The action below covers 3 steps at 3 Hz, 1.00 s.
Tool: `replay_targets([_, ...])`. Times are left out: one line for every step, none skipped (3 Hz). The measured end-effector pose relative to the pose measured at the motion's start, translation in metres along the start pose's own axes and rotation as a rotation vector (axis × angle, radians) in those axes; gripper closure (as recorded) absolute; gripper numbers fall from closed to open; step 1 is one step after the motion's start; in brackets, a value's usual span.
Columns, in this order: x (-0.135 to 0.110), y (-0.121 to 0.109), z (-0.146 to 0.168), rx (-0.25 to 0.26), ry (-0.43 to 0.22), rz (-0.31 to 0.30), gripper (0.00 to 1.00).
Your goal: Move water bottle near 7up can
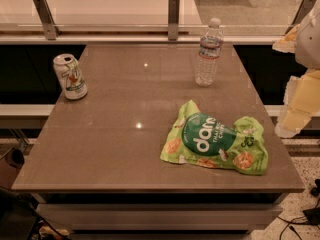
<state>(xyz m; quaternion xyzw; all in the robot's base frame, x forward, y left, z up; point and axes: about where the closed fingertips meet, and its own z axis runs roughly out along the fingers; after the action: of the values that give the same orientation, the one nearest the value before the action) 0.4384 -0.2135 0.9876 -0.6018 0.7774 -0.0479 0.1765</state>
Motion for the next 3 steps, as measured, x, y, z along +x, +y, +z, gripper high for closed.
replay_targets([0.0,0.0,0.0,0.0,0.0,0.0,0.0])
replay_targets([0.0,-0.009,0.002,0.032,-0.029,0.027,0.0])
replay_targets([0.001,-0.025,0.012,0.073,-0.099,0.074,0.0])
